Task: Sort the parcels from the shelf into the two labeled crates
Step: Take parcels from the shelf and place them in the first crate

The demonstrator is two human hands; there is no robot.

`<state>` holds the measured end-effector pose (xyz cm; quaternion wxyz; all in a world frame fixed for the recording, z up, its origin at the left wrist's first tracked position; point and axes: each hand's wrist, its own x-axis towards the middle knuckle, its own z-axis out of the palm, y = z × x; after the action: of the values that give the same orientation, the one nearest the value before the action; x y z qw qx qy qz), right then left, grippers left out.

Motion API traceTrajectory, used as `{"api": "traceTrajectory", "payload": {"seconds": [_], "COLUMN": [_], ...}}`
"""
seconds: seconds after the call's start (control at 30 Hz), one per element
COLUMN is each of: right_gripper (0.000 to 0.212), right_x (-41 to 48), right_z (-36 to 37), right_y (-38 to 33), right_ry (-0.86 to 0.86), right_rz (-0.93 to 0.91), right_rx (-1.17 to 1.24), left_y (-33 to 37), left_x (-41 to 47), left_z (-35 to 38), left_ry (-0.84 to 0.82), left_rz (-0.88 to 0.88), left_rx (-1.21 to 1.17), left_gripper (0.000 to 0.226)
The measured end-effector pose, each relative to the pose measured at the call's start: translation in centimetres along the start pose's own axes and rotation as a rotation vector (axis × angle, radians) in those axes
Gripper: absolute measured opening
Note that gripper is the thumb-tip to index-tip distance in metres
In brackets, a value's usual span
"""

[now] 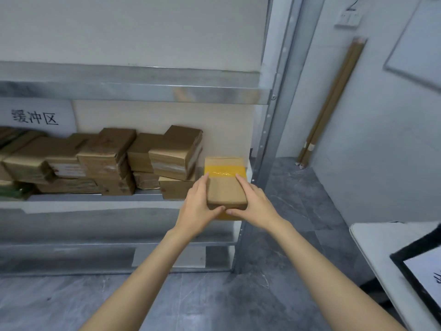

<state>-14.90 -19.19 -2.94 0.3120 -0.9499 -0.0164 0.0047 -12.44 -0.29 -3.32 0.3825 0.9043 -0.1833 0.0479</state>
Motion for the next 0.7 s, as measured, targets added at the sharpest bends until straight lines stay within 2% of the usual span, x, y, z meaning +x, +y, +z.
{"api": "traceTrajectory", "payload": {"seconds": [0.2,0.4,0.7], "right_gripper": [0.11,0.133,0.14], "right_x": [-6.0,-12.5,-23.2], "right_z": [-3.9,-9.6,-17.7], "right_y": [-0.7,-0.1,3.8], "right_ry": [0.104,0.272,0.557], "right_rz": [-0.05,-0.038,0.179], "right_rx": [0.017,0.114,0.291], "left_y": [5.8,13.4,26.2], "left_x": [-3.7,-5.2,-6.8], "left_z": [-0.9,0.6,6.4], "left_ry": [0.016,-0.03,-0.178], "left_rz": [0.044,0.053,0.156], "left_rx": [-0.243,-0.477,-0.709], "left_gripper": [0.101,0.088,0.095]}}
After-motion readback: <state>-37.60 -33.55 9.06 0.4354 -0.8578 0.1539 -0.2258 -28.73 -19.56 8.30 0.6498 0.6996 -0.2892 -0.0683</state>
